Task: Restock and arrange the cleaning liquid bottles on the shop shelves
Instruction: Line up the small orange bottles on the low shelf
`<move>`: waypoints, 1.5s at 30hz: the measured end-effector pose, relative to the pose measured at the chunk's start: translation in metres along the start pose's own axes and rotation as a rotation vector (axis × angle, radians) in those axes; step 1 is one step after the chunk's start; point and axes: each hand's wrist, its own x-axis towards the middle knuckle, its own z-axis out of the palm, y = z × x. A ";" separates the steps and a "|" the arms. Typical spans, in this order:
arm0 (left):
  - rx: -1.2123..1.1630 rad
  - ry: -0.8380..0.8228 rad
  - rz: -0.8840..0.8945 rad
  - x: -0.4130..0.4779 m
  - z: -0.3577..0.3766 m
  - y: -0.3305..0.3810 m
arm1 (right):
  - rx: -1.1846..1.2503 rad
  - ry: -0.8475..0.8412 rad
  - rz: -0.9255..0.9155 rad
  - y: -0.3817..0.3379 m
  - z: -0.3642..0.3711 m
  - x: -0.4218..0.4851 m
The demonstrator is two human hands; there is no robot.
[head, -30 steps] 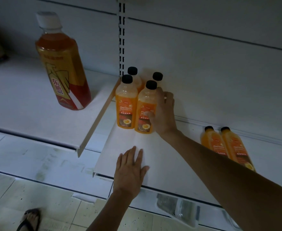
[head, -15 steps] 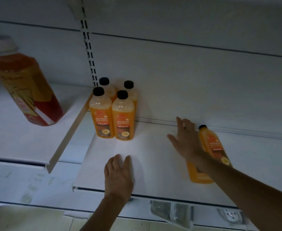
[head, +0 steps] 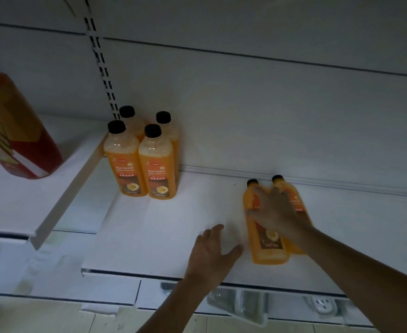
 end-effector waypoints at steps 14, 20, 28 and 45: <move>-0.135 0.048 -0.047 0.000 -0.006 -0.013 | 0.649 -0.286 -0.009 -0.043 0.023 -0.008; -0.068 0.212 0.170 0.001 -0.016 -0.020 | 0.938 -0.142 -0.069 -0.044 0.010 -0.013; -0.127 0.412 0.287 0.017 -0.037 -0.024 | 0.709 0.293 -0.492 -0.071 -0.003 -0.020; 0.558 0.001 -0.011 0.000 -0.076 -0.064 | 0.728 0.462 -0.556 -0.115 -0.012 0.035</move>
